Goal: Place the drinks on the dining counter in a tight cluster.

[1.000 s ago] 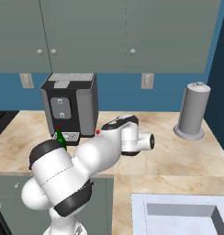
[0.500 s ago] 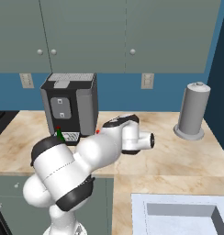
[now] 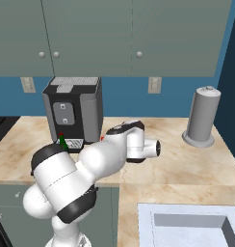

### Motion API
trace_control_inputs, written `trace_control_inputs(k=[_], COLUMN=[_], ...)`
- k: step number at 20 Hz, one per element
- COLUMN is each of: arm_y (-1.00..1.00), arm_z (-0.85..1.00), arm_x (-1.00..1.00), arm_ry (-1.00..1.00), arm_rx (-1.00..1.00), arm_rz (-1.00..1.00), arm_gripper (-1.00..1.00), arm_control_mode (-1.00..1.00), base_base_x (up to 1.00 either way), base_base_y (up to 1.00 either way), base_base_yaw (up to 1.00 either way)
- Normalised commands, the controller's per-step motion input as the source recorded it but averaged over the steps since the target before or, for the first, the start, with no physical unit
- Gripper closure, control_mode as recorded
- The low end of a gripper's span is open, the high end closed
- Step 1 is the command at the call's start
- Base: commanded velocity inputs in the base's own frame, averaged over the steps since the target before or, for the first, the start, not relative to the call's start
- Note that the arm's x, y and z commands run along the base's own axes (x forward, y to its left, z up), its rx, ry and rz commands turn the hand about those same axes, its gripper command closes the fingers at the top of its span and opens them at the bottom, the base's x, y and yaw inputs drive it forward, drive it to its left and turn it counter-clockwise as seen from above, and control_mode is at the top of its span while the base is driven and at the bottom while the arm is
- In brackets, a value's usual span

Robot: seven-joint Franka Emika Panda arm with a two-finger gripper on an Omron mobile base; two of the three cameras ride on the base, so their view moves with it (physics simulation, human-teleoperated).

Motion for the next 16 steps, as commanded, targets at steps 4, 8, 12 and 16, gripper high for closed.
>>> trace_control_inputs(k=[4, 8, 12, 16], arm_y=[0.04, 0.01, 0.0, 0.07], arm_z=[-0.01, 0.0, 0.0, -0.01], arm_x=[-0.01, 0.01, 0.06, 0.0], arm_ry=[0.0, 0.0, 0.0, 0.0], arm_rx=[0.0, 0.0, 0.0, 0.0], arm_rz=[0.0, 0.0, 0.0, 0.0], arm_gripper=[-1.0, -1.0, -1.0, -1.0], arm_control_mode=[-1.0, -1.0, -1.0, -1.0], base_base_x=[0.0, 0.0, 0.0, 0.0], base_base_y=[0.0, 0.0, 0.0, 0.0], base_base_yaw=[0.0, 0.0, 0.0, 0.0])
